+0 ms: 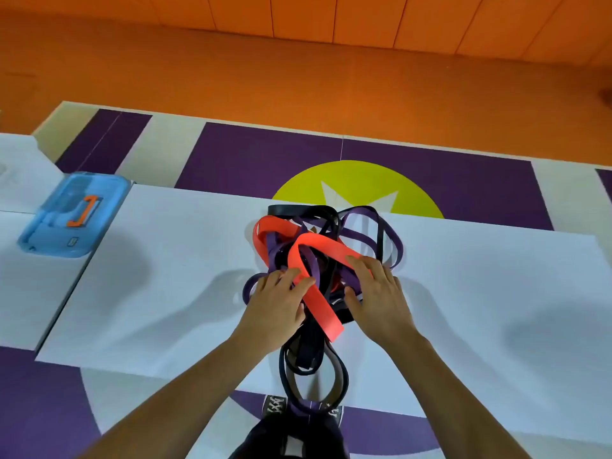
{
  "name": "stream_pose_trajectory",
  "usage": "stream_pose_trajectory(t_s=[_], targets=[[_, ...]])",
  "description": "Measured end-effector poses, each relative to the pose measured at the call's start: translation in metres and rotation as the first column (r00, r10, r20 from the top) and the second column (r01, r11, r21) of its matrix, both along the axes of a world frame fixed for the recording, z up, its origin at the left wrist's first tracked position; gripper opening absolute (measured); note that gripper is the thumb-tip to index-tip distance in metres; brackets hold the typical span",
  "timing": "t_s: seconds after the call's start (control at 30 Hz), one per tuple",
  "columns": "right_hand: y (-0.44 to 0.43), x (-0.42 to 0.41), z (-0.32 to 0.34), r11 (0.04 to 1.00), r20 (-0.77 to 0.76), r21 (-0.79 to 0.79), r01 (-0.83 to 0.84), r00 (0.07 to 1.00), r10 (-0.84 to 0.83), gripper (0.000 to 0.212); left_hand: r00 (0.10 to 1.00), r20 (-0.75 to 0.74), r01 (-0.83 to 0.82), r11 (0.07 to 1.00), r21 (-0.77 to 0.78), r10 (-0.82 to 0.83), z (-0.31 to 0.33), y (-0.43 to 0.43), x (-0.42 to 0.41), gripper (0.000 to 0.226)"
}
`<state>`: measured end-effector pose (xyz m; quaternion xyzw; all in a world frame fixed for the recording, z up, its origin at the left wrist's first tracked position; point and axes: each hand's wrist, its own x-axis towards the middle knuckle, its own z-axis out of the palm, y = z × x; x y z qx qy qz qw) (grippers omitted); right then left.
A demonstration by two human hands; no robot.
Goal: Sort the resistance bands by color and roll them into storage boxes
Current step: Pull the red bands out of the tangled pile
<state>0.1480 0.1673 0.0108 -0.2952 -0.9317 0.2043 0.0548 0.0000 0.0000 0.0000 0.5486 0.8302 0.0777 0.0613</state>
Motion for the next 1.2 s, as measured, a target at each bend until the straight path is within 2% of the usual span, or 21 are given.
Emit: stream_pose_trajectory(t_s=[0.1, 0.2, 0.27, 0.33, 0.4, 0.5, 0.57, 0.7, 0.77, 0.83, 0.9, 0.93, 1.0, 1.07, 1.1, 1.13, 1.2], targets=[[0.007, -0.009, -0.006, 1.000, 0.013, -0.005, -0.007, 1.000, 0.007, 0.057, 0.999, -0.032, 0.039, 0.998, -0.047, -0.040, -0.015, 0.015, -0.006, 0.073], [0.013, -0.014, -0.012, 0.999, 0.081, -0.038, 0.003, 0.997, 0.000, 0.056, 0.998, -0.065, -0.004, 0.991, -0.131, -0.004, -0.024, 0.032, -0.017, 0.083], [0.017, -0.013, -0.016, 0.998, 0.097, -0.053, 0.015, 0.995, -0.010, 0.056, 0.995, -0.096, -0.037, 0.985, -0.169, 0.021, -0.029, 0.037, -0.024, 0.073], [0.020, -0.012, -0.020, 0.997, 0.119, -0.069, 0.028, 0.993, -0.020, 0.056, 0.991, -0.121, -0.075, 0.974, -0.214, 0.050, -0.028, 0.041, -0.025, 0.051], [0.022, -0.009, -0.024, 0.996, 0.130, -0.085, 0.040, 0.991, -0.029, 0.055, 0.991, -0.115, -0.091, 0.978, -0.186, 0.070, -0.029, 0.040, -0.026, 0.037], [0.029, -0.004, -0.028, 0.985, 0.165, -0.138, 0.104, 0.983, -0.081, 0.059, 1.000, 0.019, -0.013, 0.999, -0.032, 0.014, -0.022, 0.028, -0.014, 0.027], [0.036, -0.001, -0.033, 0.970, 0.211, -0.185, 0.160, 0.970, -0.120, 0.072, 0.988, 0.155, 0.013, 0.997, 0.075, -0.024, -0.016, 0.010, 0.006, 0.022], [0.045, 0.000, -0.042, 0.950, 0.306, -0.293, 0.111, 0.952, -0.017, 0.099, 0.924, 0.372, 0.009, 0.979, 0.203, -0.086, -0.004, -0.017, 0.048, 0.018], [0.043, 0.000, -0.042, 0.894, 0.340, -0.435, 0.105, 0.939, 0.055, 0.093, 0.903, 0.422, -0.014, 0.978, 0.210, -0.078, 0.000, -0.019, 0.056, 0.017], [0.033, 0.005, -0.042, 0.795, 0.310, -0.595, 0.117, 0.946, 0.093, 0.066, 0.890, 0.454, -0.072, 0.972, 0.222, -0.038, 0.005, -0.016, 0.057, 0.014], [0.019, 0.011, -0.041, 0.677, 0.206, -0.729, 0.101, 0.976, 0.077, 0.040, 0.887, 0.462, -0.121, 0.964, 0.236, -0.002, 0.013, -0.011, 0.053, 0.010], [0.011, 0.015, -0.037, 0.620, 0.130, -0.781, 0.072, 0.990, 0.050, 0.034, 0.886, 0.463, -0.136, 0.958, 0.253, 0.003, 0.017, -0.009, 0.051, 0.009], [-0.003, 0.027, -0.024, 0.514, 0.015, -0.857, 0.030, 0.999, -0.033, 0.024, 0.893, 0.451, -0.155, 0.944, 0.292, 0.007, 0.023, -0.003, 0.045, 0.009], [-0.014, 0.043, -0.018, 0.450, -0.023, -0.893, 0.011, 0.997, -0.071, 0.027, 0.890, 0.454, -0.196, 0.935, 0.297, 0.042, 0.028, 0.003, 0.041, 0.010], [-0.018, 0.049, -0.019, 0.465, -0.026, -0.885, 0.004, 0.998, -0.058, 0.033, 0.881, 0.468, -0.225, 0.928, 0.296, 0.065, 0.030, 0.006, 0.040, 0.011], [-0.023, 0.054, -0.021, 0.527, -0.008, -0.849, 0.016, 0.999, -0.043, 0.037, 0.871, 0.486, -0.248, 0.923, 0.296, 0.078, 0.031, 0.009, 0.041, 0.012], [-0.027, 0.055, -0.032, 0.723, 0.059, -0.686, 0.083, 0.997, -0.058, 0.040, 0.853, 0.519, -0.239, 0.922, 0.306, 0.048, 0.035, 0.015, 0.047, 0.013]])
